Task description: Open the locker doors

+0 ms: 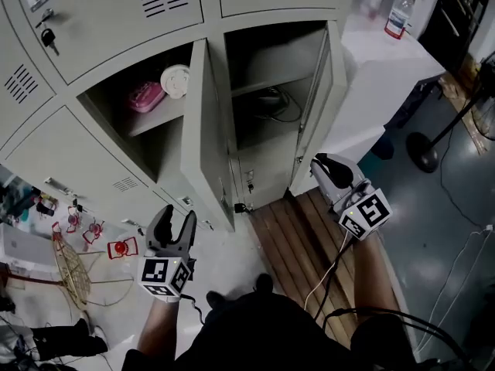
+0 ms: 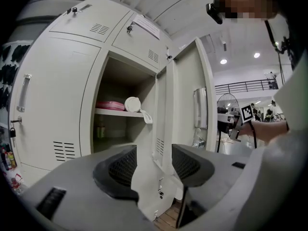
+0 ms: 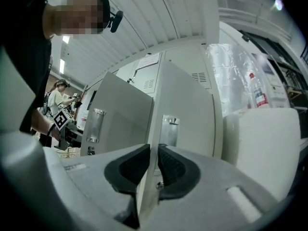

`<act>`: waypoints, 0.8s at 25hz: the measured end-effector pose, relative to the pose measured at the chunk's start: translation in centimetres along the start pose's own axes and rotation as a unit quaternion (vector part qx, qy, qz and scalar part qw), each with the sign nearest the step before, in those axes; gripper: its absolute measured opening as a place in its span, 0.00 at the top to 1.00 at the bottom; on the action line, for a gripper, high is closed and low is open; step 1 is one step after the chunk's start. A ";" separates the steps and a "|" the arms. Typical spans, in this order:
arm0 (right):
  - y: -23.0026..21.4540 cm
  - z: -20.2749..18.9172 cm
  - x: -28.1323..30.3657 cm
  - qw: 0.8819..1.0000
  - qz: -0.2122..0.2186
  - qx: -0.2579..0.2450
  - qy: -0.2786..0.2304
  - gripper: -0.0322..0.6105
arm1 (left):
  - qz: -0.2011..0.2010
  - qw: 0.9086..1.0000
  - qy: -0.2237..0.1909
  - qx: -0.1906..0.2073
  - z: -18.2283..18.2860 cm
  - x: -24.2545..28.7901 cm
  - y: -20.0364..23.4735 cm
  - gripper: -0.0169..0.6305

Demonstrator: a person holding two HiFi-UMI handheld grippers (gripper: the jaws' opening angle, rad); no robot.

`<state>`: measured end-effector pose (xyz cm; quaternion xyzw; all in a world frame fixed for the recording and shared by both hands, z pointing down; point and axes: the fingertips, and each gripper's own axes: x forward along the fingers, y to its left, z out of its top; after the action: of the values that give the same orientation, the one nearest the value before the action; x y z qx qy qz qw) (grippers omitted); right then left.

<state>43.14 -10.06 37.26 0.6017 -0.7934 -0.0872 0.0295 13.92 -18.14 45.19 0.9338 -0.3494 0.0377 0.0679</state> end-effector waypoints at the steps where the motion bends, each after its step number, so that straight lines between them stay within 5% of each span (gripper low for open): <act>1: -0.3 0.0 -0.5 1.000 -0.007 0.001 0.000 0.87 | -0.003 1.000 0.001 0.000 0.0 0.1 -0.2 0.63; 20: -4.5 0.9 -7.1 0.987 -0.149 0.043 -0.041 0.92 | -0.013 1.000 0.001 -0.002 -0.3 -0.2 -0.5 0.63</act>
<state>49.19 -4.27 35.98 0.7101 -0.6981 -0.0813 -0.0422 14.10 -17.57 45.39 0.9380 -0.3372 0.0365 0.0708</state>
